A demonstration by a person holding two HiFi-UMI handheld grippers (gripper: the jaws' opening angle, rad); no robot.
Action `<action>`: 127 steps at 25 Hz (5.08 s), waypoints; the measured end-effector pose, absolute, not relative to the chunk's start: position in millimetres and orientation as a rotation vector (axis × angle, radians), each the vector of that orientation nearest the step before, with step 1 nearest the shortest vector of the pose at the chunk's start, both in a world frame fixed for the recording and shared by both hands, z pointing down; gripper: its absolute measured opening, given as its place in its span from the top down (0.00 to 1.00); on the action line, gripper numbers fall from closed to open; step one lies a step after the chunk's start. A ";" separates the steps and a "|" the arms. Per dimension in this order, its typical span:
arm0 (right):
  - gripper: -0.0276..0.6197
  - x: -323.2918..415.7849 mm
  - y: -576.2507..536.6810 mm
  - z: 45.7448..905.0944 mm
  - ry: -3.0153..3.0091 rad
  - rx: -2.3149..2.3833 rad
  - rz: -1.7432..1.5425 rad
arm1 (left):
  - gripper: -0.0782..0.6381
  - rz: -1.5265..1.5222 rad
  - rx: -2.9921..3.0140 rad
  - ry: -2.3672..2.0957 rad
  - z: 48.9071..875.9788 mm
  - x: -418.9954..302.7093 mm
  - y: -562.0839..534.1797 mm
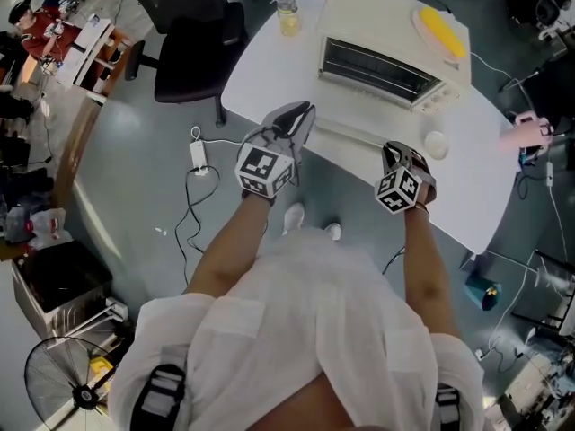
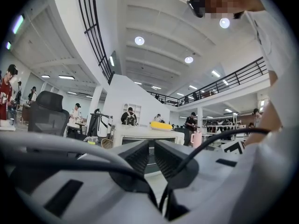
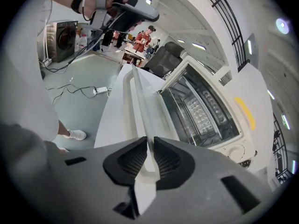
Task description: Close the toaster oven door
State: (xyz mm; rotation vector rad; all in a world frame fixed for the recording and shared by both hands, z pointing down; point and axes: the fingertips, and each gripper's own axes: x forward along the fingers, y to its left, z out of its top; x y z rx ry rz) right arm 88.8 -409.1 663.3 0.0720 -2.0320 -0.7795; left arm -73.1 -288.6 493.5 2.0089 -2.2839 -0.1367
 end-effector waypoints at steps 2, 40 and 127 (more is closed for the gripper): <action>0.88 86.0 -412.0 654.8 -2.039 0.101 -0.790 | 0.84 -0.144 2.022 -2.279 490.1 -75.5 -288.2; 0.88 29.6 -488.9 570.9 -2.067 0.274 -0.868 | 0.85 -0.124 2.073 -2.283 470.9 -121.0 -325.8; 0.95 93.6 -487.2 438.8 -3.003 0.785 0.080 | 0.85 -0.017 2.111 -2.436 404.4 -117.6 -330.6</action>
